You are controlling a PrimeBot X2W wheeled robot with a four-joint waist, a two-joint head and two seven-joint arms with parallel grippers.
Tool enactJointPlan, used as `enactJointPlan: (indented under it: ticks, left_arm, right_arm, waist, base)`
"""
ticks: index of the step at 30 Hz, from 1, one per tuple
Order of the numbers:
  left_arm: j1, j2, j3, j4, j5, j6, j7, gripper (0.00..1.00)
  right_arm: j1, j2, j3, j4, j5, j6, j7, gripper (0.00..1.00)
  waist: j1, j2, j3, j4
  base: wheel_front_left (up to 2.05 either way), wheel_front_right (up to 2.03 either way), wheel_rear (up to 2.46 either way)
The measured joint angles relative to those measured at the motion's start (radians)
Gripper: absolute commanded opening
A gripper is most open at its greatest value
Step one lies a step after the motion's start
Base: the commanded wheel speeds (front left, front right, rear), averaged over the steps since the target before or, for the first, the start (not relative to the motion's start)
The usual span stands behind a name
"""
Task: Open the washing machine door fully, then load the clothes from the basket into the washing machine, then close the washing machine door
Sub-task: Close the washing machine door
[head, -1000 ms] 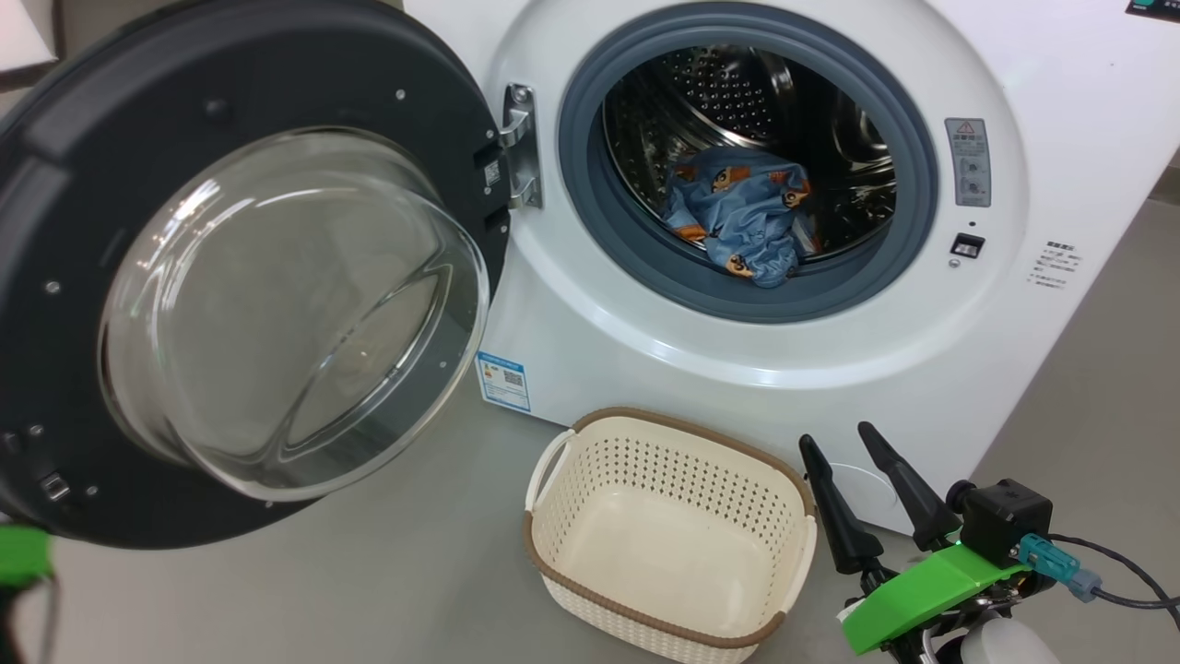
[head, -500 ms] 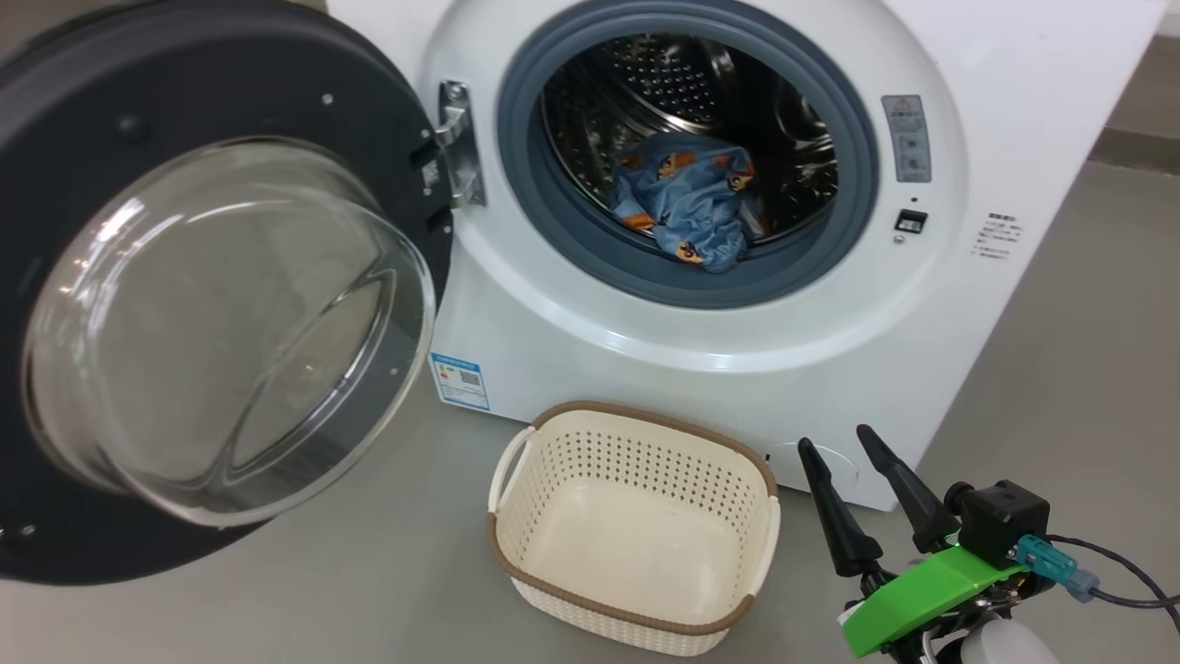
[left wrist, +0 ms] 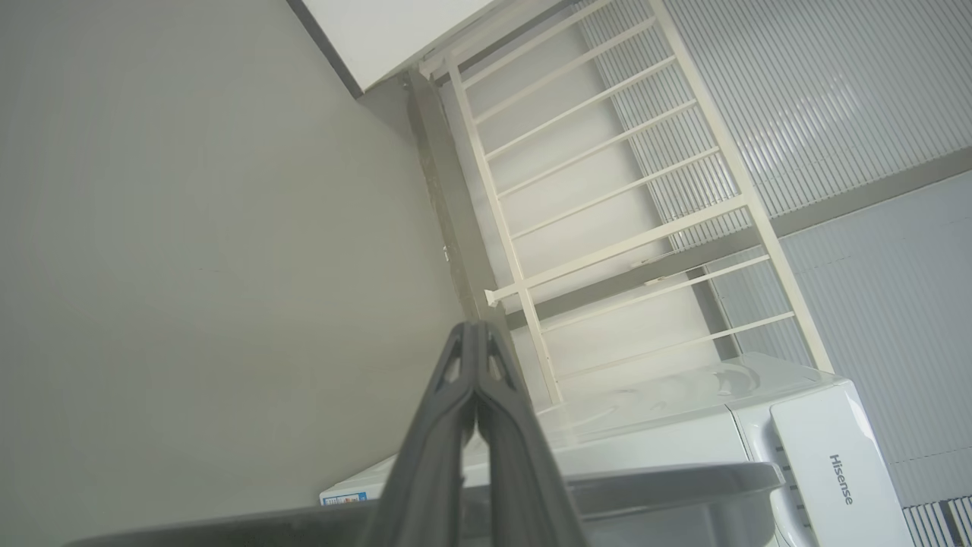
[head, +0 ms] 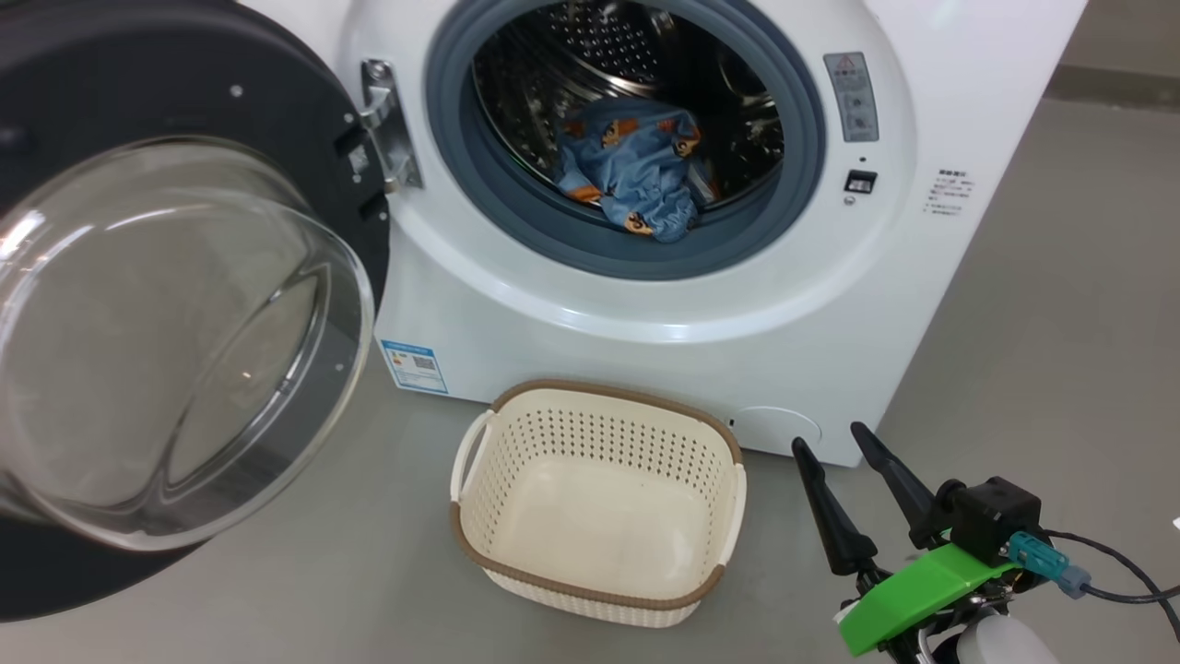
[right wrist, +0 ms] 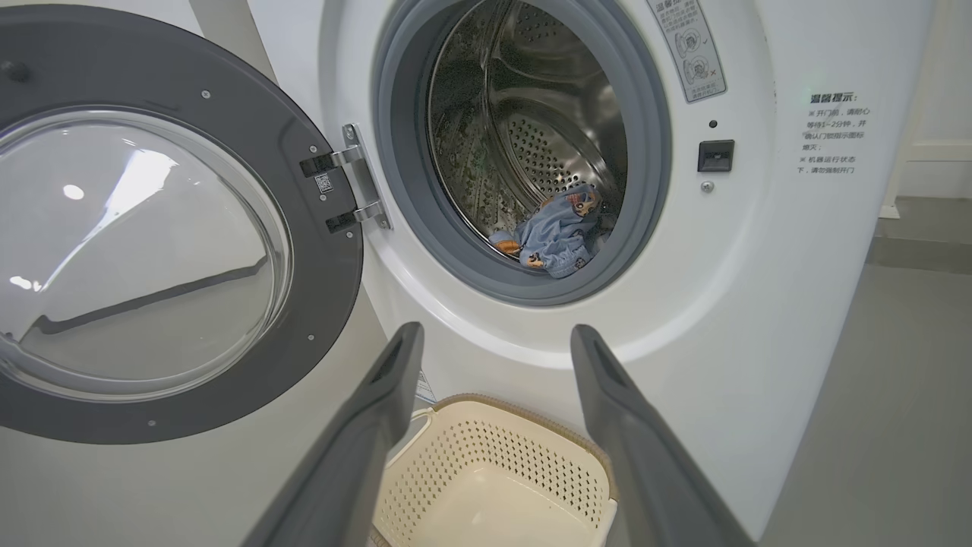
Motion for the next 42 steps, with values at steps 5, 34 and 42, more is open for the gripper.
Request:
enactJointPlan:
  ticks: [5,34,42]
  left_arm:
    - [-0.042,0.019,0.001,0.102,-0.009,-0.012,0.049,0.0]
    - [0.022,0.033,-0.095,0.081,-0.081,-0.079,0.572,0.0]
    - [0.157,-0.014,-0.092,-0.098,-0.145,-0.079,0.704,0.0]
  right_arm:
    - [-0.015,0.002,-0.007,-0.001,-0.016,0.0,0.0,1.0]
    - [-0.016,0.019,-0.029,0.001,-0.031,0.0,0.0,1.0]
    - [-0.004,0.02,-0.042,-0.004,-0.012,0.0,0.0,1.0]
  waist:
    - [0.0,0.0,0.024,-0.018]
    - [0.0,0.0,-0.012,-0.011]
    - [0.0,0.0,-0.031,-0.019]
  base:
    - [0.0,0.0,0.0]
    - [0.0,0.0,0.0]
    - [0.0,0.0,0.0]
